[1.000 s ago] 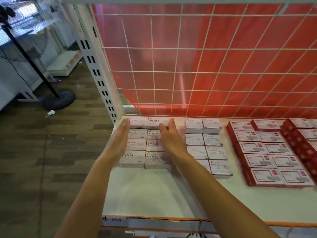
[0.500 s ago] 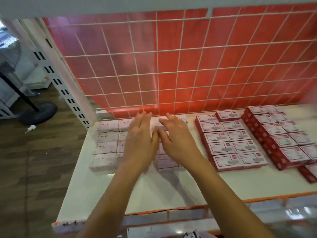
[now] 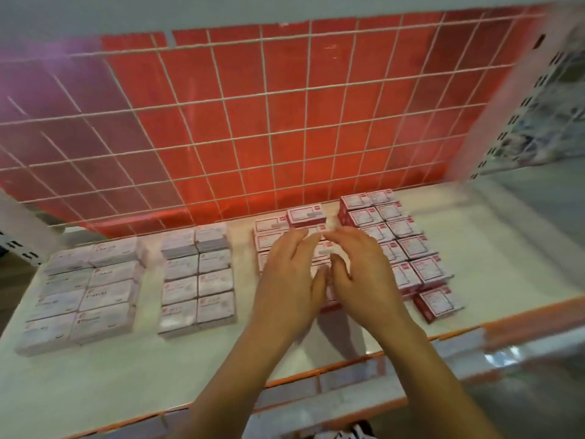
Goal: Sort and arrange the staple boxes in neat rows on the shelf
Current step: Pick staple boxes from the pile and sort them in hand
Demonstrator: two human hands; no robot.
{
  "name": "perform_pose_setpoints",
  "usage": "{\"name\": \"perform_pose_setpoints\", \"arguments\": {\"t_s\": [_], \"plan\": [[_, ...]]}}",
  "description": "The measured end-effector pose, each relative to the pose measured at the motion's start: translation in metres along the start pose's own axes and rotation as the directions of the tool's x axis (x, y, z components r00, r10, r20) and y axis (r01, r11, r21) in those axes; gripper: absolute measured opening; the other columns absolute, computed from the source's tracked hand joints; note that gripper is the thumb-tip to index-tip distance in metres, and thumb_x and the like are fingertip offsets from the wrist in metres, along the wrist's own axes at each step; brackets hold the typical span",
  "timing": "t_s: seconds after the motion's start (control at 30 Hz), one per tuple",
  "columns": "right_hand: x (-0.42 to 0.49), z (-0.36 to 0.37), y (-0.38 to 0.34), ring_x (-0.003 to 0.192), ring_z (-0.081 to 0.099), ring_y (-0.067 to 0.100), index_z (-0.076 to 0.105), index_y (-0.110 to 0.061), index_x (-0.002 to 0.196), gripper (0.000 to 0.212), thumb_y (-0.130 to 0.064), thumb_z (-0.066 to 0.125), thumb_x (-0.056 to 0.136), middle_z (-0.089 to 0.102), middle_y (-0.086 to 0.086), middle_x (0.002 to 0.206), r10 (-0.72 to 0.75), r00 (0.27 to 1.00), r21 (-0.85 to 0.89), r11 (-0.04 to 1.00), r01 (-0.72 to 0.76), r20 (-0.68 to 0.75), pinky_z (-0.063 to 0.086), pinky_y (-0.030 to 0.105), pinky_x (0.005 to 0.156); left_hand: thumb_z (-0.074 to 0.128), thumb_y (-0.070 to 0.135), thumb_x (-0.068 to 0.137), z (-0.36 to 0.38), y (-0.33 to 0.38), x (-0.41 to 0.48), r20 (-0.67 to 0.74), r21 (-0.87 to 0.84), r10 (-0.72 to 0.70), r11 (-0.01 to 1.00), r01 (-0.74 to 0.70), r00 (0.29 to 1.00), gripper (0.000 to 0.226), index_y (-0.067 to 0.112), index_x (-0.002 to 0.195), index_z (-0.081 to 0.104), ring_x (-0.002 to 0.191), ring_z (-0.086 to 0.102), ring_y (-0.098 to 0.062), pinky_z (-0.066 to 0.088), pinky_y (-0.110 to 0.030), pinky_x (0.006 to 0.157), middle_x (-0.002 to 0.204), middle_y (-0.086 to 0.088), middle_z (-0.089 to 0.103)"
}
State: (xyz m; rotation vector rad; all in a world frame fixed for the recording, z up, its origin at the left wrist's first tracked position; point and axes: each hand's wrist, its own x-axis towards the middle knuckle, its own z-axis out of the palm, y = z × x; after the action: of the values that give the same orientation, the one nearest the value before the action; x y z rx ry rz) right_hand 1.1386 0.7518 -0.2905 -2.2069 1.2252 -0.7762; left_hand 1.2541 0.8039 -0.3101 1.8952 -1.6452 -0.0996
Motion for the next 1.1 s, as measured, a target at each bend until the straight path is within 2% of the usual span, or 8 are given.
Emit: {"name": "perform_pose_setpoints", "arguments": {"t_s": [0.1, 0.27, 0.37, 0.47, 0.63, 0.8, 0.9, 1.1], "plan": [[-0.005, -0.034, 0.032, 0.12, 0.049, 0.02, 0.062, -0.015, 0.121, 0.039, -0.023, 0.041, 0.088, 0.058, 0.003, 0.127, 0.04, 0.998, -0.001, 0.999, -0.04, -0.044, 0.032, 0.025, 0.1, 0.056, 0.031, 0.082, 0.028, 0.033, 0.002, 0.013, 0.018, 0.031, 0.999, -0.031, 0.999, 0.048, 0.012, 0.126, 0.058, 0.124, 0.05, -0.028, 0.032, -0.036, 0.106, 0.132, -0.009, 0.056], [-0.014, -0.075, 0.084, 0.114, 0.053, 0.025, 0.062, -0.013, 0.118, 0.036, -0.011, 0.045, 0.086, 0.061, 0.006, 0.123, 0.04, 0.99, -0.032, 0.999, -0.044, -0.138, 0.034, 0.027, 0.098, 0.074, 0.026, 0.078, 0.061, 0.072, 0.001, 0.05, 0.047, 0.025, 0.999, -0.028, 0.998, 0.054, 0.013, 0.128, 0.058, 0.124, 0.05, -0.032, 0.038, -0.045, 0.103, 0.134, -0.01, 0.055], [-0.021, -0.089, 0.115, 0.115, 0.051, 0.022, 0.058, -0.016, 0.123, 0.036, -0.004, 0.049, 0.09, 0.058, 0.003, 0.126, 0.111, 0.989, -0.017, 0.993, -0.113, -0.102, 0.037, 0.027, 0.096, 0.08, 0.026, 0.073, 0.075, 0.083, -0.002, 0.051, 0.098, 0.022, 0.995, -0.027, 0.998, 0.058, 0.014, 0.126, 0.059, 0.123, 0.052, -0.032, 0.044, -0.047, 0.099, 0.132, -0.011, 0.056], [-0.031, -0.095, 0.137, 0.123, 0.047, 0.02, 0.046, -0.019, 0.135, 0.042, -0.015, 0.053, 0.093, 0.05, 0.001, 0.136, 0.242, 0.97, -0.003, 0.97, -0.242, -0.005, 0.039, 0.033, 0.1, 0.085, 0.024, 0.068, 0.087, 0.093, -0.008, 0.032, 0.132, -0.031, 0.991, 0.026, 0.999, 0.064, 0.014, 0.126, 0.059, 0.12, 0.054, -0.032, 0.039, -0.039, 0.097, 0.131, -0.011, 0.057], [-0.039, -0.091, 0.151, 0.133, 0.039, 0.025, 0.014, -0.019, 0.149, 0.093, -0.043, 0.07, 0.079, 0.038, 0.005, 0.147, 0.406, 0.899, -0.027, 0.913, -0.407, 0.163, 0.038, 0.042, 0.106, 0.083, 0.021, 0.07, 0.1, 0.097, -0.015, -0.016, 0.111, -0.09, 0.99, 0.091, 0.996, 0.06, 0.013, 0.125, 0.059, 0.119, 0.054, -0.031, 0.043, -0.04, 0.096, 0.13, -0.011, 0.057], [-0.039, -0.082, 0.148, 0.129, 0.035, 0.025, -0.004, -0.016, 0.149, 0.123, -0.058, 0.075, 0.065, 0.039, 0.005, 0.142, 0.386, 0.897, -0.195, 0.917, -0.348, 0.214, 0.039, 0.04, 0.104, 0.082, 0.02, 0.071, 0.103, 0.095, -0.014, -0.027, 0.153, -0.106, 0.982, 0.109, 0.994, 0.056, 0.015, 0.123, 0.062, 0.117, 0.055, -0.03, 0.036, -0.032, 0.094, 0.129, -0.01, 0.057], [-0.04, -0.08, 0.149, 0.126, 0.037, 0.023, -0.003, -0.016, 0.149, 0.116, -0.053, 0.074, 0.07, 0.041, 0.004, 0.138, 0.361, 0.906, -0.205, 0.925, -0.318, 0.22, 0.04, 0.038, 0.101, 0.084, 0.02, 0.069, 0.103, 0.097, -0.013, -0.028, 0.166, -0.107, 0.98, 0.11, 0.994, 0.058, 0.015, 0.122, 0.063, 0.115, 0.057, -0.031, 0.036, -0.032, 0.091, 0.128, -0.011, 0.058], [-0.041, -0.087, 0.156, 0.124, 0.041, 0.025, 0.015, -0.019, 0.146, 0.084, -0.046, 0.062, 0.083, 0.045, 0.002, 0.137, 0.366, 0.917, -0.185, 0.923, -0.337, 0.159, 0.042, 0.043, 0.098, 0.086, 0.023, 0.065, 0.103, 0.096, -0.012, -0.03, 0.159, -0.108, 0.981, 0.111, 0.994, 0.06, 0.016, 0.12, 0.064, 0.113, 0.059, -0.034, 0.046, -0.04, 0.088, 0.127, -0.011, 0.06]]}}
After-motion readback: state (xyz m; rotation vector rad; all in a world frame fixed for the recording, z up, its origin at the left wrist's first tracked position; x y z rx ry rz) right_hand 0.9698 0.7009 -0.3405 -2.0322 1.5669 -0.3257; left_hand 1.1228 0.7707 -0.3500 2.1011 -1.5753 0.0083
